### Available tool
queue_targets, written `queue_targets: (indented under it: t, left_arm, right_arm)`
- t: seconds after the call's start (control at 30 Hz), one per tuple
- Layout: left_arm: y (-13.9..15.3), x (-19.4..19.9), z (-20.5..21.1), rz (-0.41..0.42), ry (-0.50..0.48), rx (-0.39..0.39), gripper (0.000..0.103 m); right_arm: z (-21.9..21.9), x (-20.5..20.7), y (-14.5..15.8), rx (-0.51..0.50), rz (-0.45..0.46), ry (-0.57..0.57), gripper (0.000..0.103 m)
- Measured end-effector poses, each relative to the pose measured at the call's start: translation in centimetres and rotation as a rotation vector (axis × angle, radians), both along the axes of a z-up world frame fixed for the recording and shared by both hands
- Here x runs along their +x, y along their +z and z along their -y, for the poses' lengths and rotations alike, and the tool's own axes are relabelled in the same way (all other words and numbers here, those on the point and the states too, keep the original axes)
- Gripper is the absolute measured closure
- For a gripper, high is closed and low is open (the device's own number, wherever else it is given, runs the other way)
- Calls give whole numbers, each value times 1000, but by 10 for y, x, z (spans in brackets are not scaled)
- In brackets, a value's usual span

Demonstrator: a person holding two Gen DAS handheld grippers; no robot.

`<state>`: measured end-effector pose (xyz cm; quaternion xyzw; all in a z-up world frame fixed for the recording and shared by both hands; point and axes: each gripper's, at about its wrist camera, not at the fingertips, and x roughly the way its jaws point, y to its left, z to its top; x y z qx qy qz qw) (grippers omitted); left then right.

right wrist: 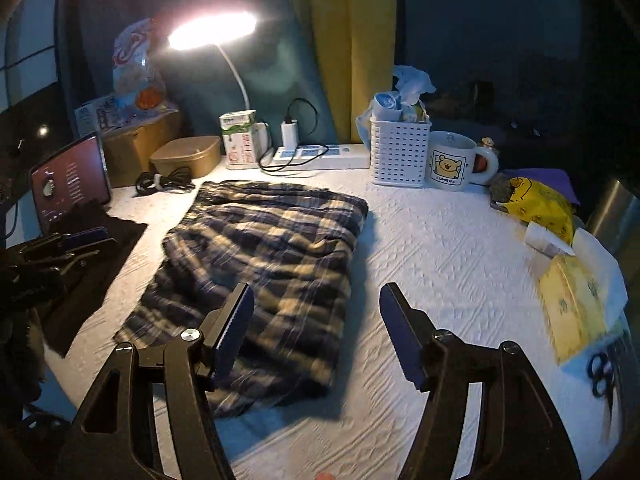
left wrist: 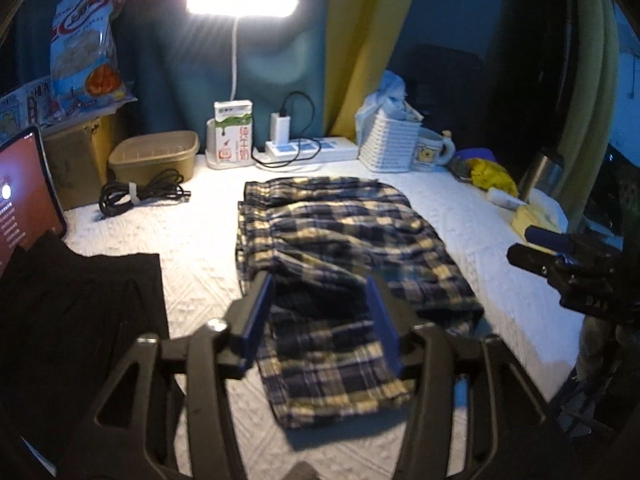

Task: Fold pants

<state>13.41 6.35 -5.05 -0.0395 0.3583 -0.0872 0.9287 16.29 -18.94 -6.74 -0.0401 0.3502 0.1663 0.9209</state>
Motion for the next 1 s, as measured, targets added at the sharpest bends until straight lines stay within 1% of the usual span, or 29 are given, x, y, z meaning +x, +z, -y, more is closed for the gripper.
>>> queue_targets:
  t: [0.03,0.07,0.1,0.13,0.27,0.37,0.4,0.47,0.57,0.67,0.73,0.87,0.93,1.0]
  left_arm:
    - [1,-6,3,9,-4,-3,30]
    - [2,-12,5,18,-6,-2,17]
    - [3,-15,7,27,-8,1,9]
    - [5,-21,10,42,-10,6,7]
    - [15,-44,14,87,-10,7,6]
    - [25,-61,13,122,12,15,6]
    - [30,-68,12,138,17,21,6]
    - [37,-78,11,164,27,40,6]
    - [48,-90,6,206,80,72,6]
    - [62,-94,3,204,113,76,6]
    - [71,-100,2,227,120,76,6]
    - [89,-118,7,318,130,84,6]
    - [94,-122,8,337,139,87,6]
    - [98,-121,6,337,144,87,6]
  right_arm:
    - [-1,-3,1,-1,4,0,34]
    - [-3,-9,2,-5,13,2,34]
    - [-3,-14,3,-10,20,3,34]
    - [-5,-19,5,-19,31,2,34]
    - [-7,-39,13,-41,80,-6,34]
    - [-11,-52,23,-69,118,-21,33]
    - [-11,-54,24,-75,127,-28,26]
    - [-11,-59,32,-73,147,-32,20]
    - [-7,-69,48,-49,188,-51,19]
    - [-2,-77,61,-24,217,-71,19]
    - [-1,-85,72,-19,248,-84,19]
    - [2,-102,90,7,296,-116,19]
    - [3,-107,96,10,305,-126,19]
    - [4,-111,100,9,313,-123,19]
